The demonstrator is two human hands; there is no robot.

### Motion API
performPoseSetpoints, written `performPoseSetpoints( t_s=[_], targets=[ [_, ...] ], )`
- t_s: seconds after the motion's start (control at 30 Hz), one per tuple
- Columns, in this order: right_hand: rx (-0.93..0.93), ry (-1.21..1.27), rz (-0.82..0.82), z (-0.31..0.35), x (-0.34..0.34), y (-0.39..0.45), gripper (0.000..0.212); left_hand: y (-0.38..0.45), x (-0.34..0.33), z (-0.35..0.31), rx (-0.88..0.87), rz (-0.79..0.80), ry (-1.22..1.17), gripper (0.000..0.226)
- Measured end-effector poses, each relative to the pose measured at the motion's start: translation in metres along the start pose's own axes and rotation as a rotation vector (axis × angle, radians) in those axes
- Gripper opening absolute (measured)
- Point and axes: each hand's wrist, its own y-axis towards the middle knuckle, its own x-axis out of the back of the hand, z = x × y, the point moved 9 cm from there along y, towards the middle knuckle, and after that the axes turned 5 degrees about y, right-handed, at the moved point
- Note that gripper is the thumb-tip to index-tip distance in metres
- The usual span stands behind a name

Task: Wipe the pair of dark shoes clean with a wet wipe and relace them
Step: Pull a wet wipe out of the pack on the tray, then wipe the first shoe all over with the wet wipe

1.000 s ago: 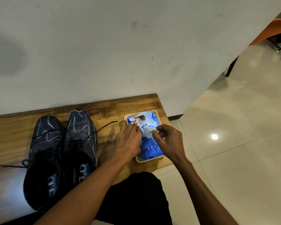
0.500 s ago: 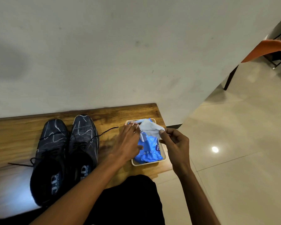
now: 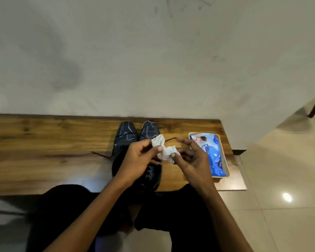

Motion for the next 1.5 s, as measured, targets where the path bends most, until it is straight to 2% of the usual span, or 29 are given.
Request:
performPoseSetpoints(
  t_s=[0.17,0.23,0.33,0.57,0.8,0.93,1.1,1.17,1.3,1.4,1.43,1.47,1.5],
  targets=[
    [0.036,-0.184,0.237,0.003,-0.061,0.004,0.053,-0.019,0.058,0.002,-0.024,-0.152,0.043,0.015],
    [0.047,-0.256,0.310,0.004,-0.080,0.004,0.049,-0.023,0.076,0.005,-0.033,-0.203,0.057,0.010],
    [0.031,-0.261,0.360,0.004,-0.101,0.007,0.033,-0.025,0.093,0.012,-0.041,-0.247,0.066,0.009],
    [0.070,-0.275,0.277,-0.004,-0.115,0.032,0.017,-0.018,0.102,0.037,-0.018,-0.293,-0.014,0.011],
    [0.056,-0.180,0.291,-0.025,-0.113,0.053,0.048,0.009,0.104,0.043,-0.003,-0.352,-0.028,0.014],
    [0.077,-0.216,0.249,-0.031,-0.107,0.062,0.028,0.017,0.100,0.042,0.027,-0.257,-0.078,0.016],
    [0.072,-0.142,0.070,-0.035,-0.082,0.080,0.021,0.009,0.135,0.058,0.118,-0.417,-0.051,0.019],
    [0.080,-0.149,0.032,-0.037,-0.079,0.085,0.022,0.007,0.131,0.069,0.217,-0.327,-0.007,0.023],
    [0.084,-0.186,0.020,-0.035,-0.087,0.094,0.022,0.008,0.094,0.088,0.395,-0.005,0.016,0.036],
    [0.098,-0.293,0.048,-0.036,-0.095,0.104,0.023,0.005,0.083,0.103,0.460,0.092,0.137,0.078],
    [0.108,-0.333,0.061,-0.037,-0.098,0.106,0.023,0.003,0.081,0.107,0.477,0.104,0.164,0.086],
    [0.123,-0.377,0.075,-0.037,-0.101,0.107,0.024,0.001,0.079,0.111,0.496,0.091,0.155,0.082],
    [0.144,-0.425,0.093,-0.038,-0.104,0.107,0.024,0.000,0.076,0.114,0.510,0.058,0.114,0.068]
  ],
)
